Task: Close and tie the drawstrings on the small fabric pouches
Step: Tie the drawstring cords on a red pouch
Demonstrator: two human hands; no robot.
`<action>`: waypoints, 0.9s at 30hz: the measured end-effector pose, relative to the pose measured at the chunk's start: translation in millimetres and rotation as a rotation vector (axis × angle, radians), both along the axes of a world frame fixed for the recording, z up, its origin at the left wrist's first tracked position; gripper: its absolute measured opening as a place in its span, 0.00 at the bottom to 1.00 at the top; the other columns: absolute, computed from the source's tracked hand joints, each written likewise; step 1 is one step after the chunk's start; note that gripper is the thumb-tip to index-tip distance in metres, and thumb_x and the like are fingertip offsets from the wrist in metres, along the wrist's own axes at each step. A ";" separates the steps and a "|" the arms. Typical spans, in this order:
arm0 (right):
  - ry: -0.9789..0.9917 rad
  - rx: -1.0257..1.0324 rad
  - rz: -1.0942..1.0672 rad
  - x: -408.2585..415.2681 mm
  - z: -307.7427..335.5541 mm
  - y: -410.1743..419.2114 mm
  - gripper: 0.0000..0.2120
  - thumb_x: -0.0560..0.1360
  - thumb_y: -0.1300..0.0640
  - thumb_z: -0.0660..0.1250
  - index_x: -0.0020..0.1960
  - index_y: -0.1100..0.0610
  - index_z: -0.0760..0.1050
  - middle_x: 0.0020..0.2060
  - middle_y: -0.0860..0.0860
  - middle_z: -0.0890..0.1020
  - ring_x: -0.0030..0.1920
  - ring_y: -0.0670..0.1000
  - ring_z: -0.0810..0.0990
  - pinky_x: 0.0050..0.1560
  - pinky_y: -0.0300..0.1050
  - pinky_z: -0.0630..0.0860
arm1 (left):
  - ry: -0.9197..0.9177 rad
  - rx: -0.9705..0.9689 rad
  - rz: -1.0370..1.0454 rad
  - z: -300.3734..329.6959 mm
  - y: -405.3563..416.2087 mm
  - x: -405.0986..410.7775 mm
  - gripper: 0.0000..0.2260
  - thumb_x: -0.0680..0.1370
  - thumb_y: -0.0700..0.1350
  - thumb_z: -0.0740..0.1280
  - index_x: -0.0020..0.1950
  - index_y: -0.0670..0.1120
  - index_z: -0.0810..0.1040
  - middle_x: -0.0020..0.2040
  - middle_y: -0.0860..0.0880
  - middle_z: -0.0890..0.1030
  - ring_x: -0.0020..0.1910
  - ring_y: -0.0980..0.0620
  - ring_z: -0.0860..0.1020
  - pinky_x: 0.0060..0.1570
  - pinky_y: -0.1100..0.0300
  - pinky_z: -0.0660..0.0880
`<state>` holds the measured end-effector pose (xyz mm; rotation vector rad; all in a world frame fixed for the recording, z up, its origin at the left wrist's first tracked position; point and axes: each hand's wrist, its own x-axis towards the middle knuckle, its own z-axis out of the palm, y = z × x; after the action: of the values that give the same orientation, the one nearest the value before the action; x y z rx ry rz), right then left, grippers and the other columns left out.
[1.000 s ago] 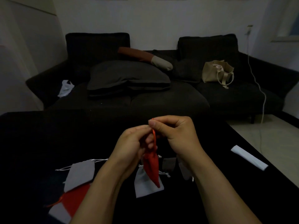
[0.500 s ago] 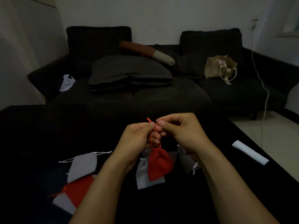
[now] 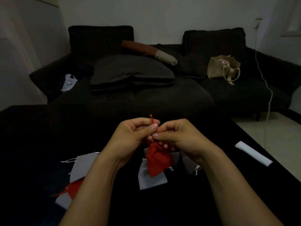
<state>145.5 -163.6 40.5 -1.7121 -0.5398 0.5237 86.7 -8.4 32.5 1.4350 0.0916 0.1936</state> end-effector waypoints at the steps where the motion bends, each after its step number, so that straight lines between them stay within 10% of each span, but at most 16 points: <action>1: -0.009 -0.007 -0.011 -0.6 -0.1 0.8 0.08 0.72 0.60 0.73 0.48 0.65 0.82 0.34 0.56 0.81 0.29 0.44 0.75 0.30 0.35 0.69 | -0.006 0.033 0.003 0.6 2.4 -0.5 0.07 0.74 0.37 0.70 0.50 0.43 0.84 0.41 0.43 0.86 0.36 0.53 0.81 0.37 0.66 0.78; 7: 0.033 0.041 -0.106 3.1 -0.7 3.0 0.06 0.74 0.56 0.72 0.40 0.58 0.81 0.25 0.48 0.77 0.28 0.45 0.71 0.27 0.37 0.65 | -0.147 0.297 0.220 -3.3 5.3 0.7 0.07 0.73 0.34 0.72 0.49 0.43 0.85 0.43 0.47 0.87 0.44 0.53 0.85 0.46 0.63 0.80; 13: 0.372 0.215 -0.056 0.9 1.0 10.7 0.20 0.76 0.41 0.66 0.52 0.59 0.80 0.35 0.53 0.79 0.30 0.47 0.73 0.30 0.39 0.65 | -0.189 0.111 0.182 -0.4 0.2 -0.2 0.06 0.75 0.40 0.70 0.51 0.44 0.85 0.47 0.46 0.87 0.47 0.52 0.85 0.46 0.62 0.79; 27: 0.655 0.555 -0.021 -0.8 -6.7 22.1 0.06 0.70 0.55 0.71 0.45 0.56 0.83 0.33 0.48 0.76 0.29 0.41 0.69 0.22 0.28 0.62 | -0.194 0.014 0.113 -3.1 1.0 -1.7 0.09 0.74 0.46 0.69 0.50 0.45 0.85 0.50 0.41 0.85 0.50 0.45 0.84 0.51 0.50 0.79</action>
<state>144.7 -141.6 33.8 -0.9410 -0.1611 0.7903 85.1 -7.5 29.4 1.4194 0.0128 0.4260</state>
